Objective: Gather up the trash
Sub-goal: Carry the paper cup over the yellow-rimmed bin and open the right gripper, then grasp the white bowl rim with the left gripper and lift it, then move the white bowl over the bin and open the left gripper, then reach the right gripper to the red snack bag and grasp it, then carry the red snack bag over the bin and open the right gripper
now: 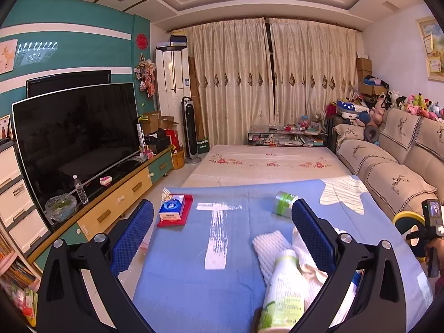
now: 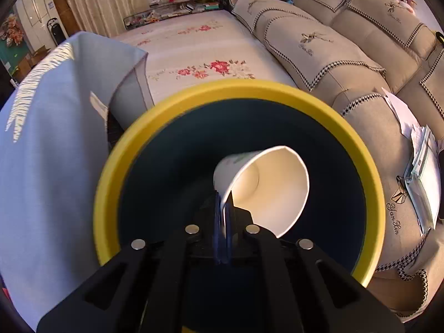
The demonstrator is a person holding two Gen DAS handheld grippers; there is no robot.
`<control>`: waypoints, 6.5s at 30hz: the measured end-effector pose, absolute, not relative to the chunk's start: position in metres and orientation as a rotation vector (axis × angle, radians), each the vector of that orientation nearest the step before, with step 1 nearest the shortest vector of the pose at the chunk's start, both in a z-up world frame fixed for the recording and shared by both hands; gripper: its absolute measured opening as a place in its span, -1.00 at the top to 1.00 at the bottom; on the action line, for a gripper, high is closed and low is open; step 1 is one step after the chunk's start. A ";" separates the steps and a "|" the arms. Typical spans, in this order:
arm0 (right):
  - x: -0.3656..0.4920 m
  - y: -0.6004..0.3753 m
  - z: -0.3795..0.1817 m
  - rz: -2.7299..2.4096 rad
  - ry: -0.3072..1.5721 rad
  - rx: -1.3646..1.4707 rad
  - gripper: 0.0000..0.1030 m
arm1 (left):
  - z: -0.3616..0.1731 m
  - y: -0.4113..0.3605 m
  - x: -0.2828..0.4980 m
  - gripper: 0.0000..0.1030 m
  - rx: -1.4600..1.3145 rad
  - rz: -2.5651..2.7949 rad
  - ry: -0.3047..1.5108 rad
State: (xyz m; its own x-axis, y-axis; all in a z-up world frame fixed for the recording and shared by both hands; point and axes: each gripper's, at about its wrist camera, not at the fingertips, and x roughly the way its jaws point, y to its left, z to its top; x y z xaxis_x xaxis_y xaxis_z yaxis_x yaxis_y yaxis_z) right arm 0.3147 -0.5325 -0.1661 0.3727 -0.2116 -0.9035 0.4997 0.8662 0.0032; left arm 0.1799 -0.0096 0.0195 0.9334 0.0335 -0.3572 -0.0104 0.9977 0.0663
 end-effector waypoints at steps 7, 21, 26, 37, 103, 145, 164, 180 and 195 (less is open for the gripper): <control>0.301 -0.529 -0.154 -0.463 1.068 0.307 0.61 | 0.020 -0.010 0.152 -0.90 0.089 0.045 0.386; 0.203 -0.470 -0.081 -0.343 0.817 0.313 0.35 | -0.021 -0.013 0.065 -0.90 0.157 -0.026 0.534; 0.176 -0.458 -0.068 -0.321 0.776 0.326 0.28 | -0.063 -0.020 0.048 -0.90 0.179 -0.085 0.659; 0.145 -0.444 -0.061 -0.283 0.745 0.363 0.21 | -0.107 -0.024 0.064 -0.03 0.115 -0.068 0.819; 0.058 -0.538 -0.077 -0.554 0.673 0.413 0.20 | -0.145 -0.597 0.272 0.27 0.547 -0.736 0.949; 0.172 -0.257 -0.062 0.102 0.782 0.042 0.02 | 0.021 0.006 0.080 -0.90 -0.112 0.036 0.499; 0.197 -0.222 -0.092 0.112 0.813 -0.152 0.00 | -0.029 0.005 0.061 -0.90 -0.149 0.012 0.570; 0.210 -0.228 -0.085 0.190 0.858 -0.068 0.62 | -0.044 0.003 0.069 -0.90 -0.161 -0.005 0.607; 0.180 -0.286 -0.047 0.229 0.775 0.166 0.91 | -0.043 -0.006 0.066 -0.90 -0.143 -0.033 0.595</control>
